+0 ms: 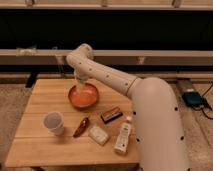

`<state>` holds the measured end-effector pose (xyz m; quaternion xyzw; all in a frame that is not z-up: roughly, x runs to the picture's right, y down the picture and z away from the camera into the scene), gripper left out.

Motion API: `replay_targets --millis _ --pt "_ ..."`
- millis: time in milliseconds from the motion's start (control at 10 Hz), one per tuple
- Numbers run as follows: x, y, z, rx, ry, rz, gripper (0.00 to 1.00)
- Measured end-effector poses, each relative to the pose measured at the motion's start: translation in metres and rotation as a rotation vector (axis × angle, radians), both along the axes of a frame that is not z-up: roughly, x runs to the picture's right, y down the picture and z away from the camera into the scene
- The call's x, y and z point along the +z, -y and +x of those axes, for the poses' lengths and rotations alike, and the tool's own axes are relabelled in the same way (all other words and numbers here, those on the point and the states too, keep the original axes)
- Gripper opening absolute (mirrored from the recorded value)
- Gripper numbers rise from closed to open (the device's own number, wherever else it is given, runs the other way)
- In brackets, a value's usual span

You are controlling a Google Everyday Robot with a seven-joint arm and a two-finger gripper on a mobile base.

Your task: Place the ceramic cup in the ceramic bowl

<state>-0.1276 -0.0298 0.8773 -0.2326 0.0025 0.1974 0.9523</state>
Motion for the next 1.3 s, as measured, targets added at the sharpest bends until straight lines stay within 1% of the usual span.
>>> replay_targets --millis 500,600,700,800,1000,1100,1200,1300 --pt "0.000 0.000 0.000 0.000 0.000 0.000 0.80" --pt "0.000 0.000 -0.001 -0.002 0.005 0.002 0.80" --pt "-0.005 0.001 -0.004 -0.010 0.022 0.005 0.80" --pt "-0.019 0.000 -0.011 -0.027 0.044 0.010 0.80" --pt "-0.047 -0.012 -0.030 -0.054 0.072 0.012 0.80" --pt "-0.069 -0.027 -0.046 -0.074 0.093 0.009 0.80" --pt "-0.085 -0.040 -0.060 -0.097 0.112 0.007 0.80" --pt "-0.096 -0.051 -0.073 -0.121 0.128 0.005 0.80"
